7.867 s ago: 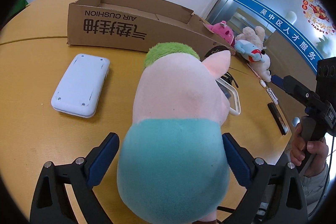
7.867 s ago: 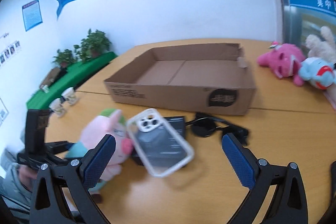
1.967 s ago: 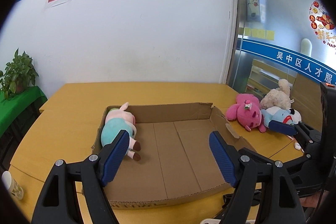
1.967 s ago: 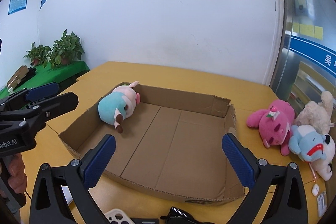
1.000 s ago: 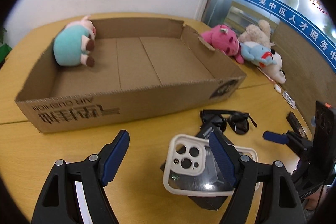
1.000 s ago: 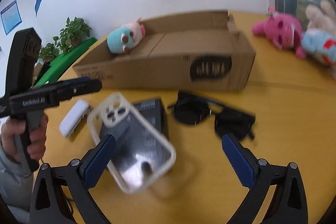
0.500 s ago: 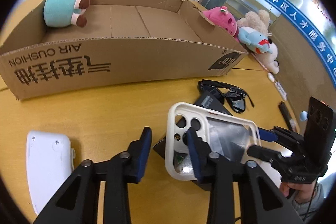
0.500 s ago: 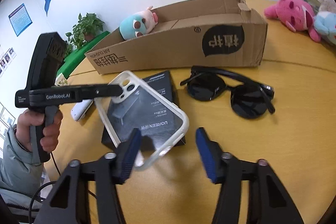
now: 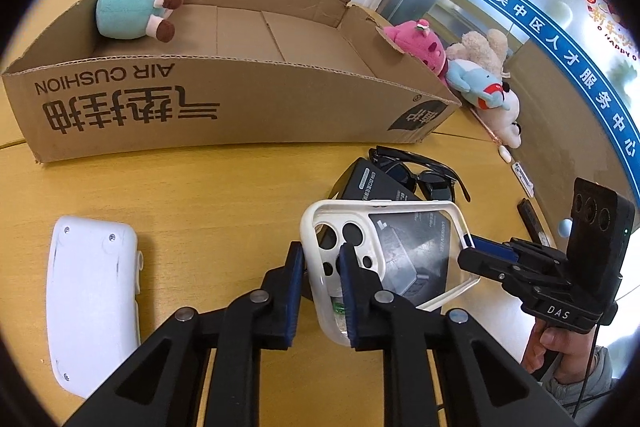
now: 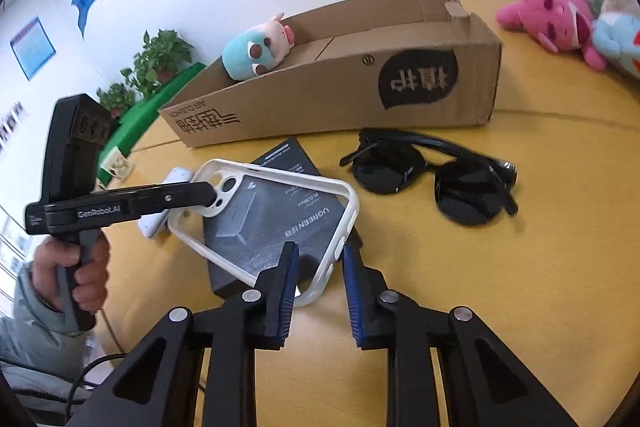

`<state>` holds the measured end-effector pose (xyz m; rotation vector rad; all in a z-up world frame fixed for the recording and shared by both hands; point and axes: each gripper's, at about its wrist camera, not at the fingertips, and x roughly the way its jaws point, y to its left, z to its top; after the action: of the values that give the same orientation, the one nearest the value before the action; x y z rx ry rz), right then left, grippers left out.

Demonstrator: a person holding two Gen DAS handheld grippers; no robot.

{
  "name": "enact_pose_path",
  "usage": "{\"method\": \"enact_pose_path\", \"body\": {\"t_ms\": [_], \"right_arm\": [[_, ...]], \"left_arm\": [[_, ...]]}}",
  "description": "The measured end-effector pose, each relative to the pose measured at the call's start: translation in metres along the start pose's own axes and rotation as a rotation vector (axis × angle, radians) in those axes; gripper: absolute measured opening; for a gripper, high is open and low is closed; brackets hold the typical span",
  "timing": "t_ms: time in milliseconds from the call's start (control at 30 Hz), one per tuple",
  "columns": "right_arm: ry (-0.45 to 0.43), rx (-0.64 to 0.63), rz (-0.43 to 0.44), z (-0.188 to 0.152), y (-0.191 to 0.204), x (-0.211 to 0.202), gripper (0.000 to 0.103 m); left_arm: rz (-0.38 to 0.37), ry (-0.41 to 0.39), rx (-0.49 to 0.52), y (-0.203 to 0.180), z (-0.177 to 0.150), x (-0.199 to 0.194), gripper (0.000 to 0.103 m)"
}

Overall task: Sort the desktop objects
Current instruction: 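Lift the phone case with the left gripper and carry it over the box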

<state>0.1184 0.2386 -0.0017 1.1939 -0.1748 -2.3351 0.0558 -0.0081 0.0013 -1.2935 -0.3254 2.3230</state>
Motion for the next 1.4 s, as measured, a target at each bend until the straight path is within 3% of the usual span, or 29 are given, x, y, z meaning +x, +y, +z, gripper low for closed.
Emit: {"method": "enact_pose_path", "body": {"t_ms": [200, 333, 700, 867, 1167, 1400], "right_arm": [[-0.039, -0.02, -0.035, 0.013, 0.006, -0.003, 0.011], [-0.089, -0.054, -0.047, 0.04, 0.013, -0.015, 0.01], [-0.348, -0.221, -0.024, 0.176, 0.043, -0.061, 0.01], [-0.411, -0.284, -0.01, 0.238, 0.053, -0.064, 0.01], [-0.438, -0.304, -0.001, 0.338, 0.059, -0.05, 0.01], [-0.331, -0.225, -0.015, 0.381, 0.029, 0.038, 0.011]], "left_arm": [[-0.033, -0.07, 0.001, 0.0, 0.011, -0.017, 0.013], [-0.017, -0.145, 0.036, -0.011, 0.038, -0.038, 0.013], [0.045, -0.405, 0.157, -0.027, 0.154, -0.105, 0.013], [0.078, -0.491, 0.193, -0.028, 0.209, -0.127, 0.013], [0.085, -0.521, 0.158, -0.007, 0.294, -0.12, 0.013], [0.161, -0.426, 0.108, 0.033, 0.339, -0.058, 0.013]]}}
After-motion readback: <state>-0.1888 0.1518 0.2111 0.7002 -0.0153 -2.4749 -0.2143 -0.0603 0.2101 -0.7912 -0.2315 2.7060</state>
